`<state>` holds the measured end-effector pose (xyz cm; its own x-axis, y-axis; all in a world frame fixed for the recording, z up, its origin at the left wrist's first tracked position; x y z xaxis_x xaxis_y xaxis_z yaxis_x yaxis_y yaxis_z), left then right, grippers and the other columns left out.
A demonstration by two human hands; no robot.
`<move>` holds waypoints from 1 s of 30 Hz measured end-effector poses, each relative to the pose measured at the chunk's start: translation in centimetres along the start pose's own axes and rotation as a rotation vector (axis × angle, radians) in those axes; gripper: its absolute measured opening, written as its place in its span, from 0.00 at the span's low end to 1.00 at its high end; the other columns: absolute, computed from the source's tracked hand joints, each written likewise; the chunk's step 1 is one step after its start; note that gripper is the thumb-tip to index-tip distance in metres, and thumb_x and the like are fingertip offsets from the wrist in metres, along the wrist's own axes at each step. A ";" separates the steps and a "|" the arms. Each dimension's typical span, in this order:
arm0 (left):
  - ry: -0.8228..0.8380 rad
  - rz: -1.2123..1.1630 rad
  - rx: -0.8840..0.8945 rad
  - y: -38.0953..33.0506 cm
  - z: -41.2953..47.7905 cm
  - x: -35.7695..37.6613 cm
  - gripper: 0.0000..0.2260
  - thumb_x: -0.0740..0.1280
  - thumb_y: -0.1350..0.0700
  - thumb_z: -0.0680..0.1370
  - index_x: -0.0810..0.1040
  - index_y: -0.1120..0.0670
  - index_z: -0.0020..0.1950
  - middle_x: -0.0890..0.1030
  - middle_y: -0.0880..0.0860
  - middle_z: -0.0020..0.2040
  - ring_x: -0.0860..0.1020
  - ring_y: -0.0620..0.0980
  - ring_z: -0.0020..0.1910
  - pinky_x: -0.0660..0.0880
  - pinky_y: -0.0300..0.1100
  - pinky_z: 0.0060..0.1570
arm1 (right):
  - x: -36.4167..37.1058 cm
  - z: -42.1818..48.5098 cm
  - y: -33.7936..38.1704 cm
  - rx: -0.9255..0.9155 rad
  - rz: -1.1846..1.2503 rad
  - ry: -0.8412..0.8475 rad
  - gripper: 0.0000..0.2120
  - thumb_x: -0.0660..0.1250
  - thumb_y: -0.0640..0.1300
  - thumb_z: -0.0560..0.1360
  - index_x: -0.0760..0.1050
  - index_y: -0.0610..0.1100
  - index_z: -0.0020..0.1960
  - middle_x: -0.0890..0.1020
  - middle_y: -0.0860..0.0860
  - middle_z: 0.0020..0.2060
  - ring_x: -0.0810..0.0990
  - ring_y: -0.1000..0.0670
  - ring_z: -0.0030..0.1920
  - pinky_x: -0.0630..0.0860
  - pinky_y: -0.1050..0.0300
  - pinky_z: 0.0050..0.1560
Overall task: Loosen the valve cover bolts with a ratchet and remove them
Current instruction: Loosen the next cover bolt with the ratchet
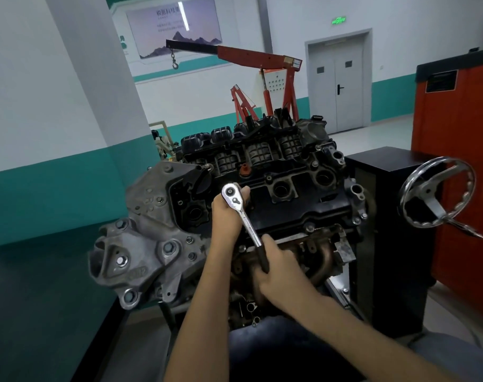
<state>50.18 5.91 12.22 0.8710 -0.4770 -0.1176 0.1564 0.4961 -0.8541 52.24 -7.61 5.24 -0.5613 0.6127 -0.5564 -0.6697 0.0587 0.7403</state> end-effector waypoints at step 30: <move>0.010 -0.014 -0.008 -0.3 -0.5 -0.2 0.16 0.63 0.63 0.77 0.74 0.47 0.32 0.71 0.44 0.29 0.66 0.42 0.32 0.65 0.39 0.36 | -12.5 8.2 1.6 -0.379 -0.993 0.112 0.21 0.63 0.42 0.77 0.65 0.49 0.68 0.78 0.49 0.41 0.80 0.44 0.41 0.69 0.55 0.36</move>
<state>49.75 5.44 12.25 0.8642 -0.4908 -0.1108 0.1642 0.4834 -0.8599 62.17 -8.71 16.45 0.2896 0.3482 -0.8915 -0.9484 0.2303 -0.2181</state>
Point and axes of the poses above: each hand's wrist, its own z-axis towards the middle knuckle, its own x-axis out of the palm, y = z × x, the point moved 7 cm from there along z, towards the middle knuckle
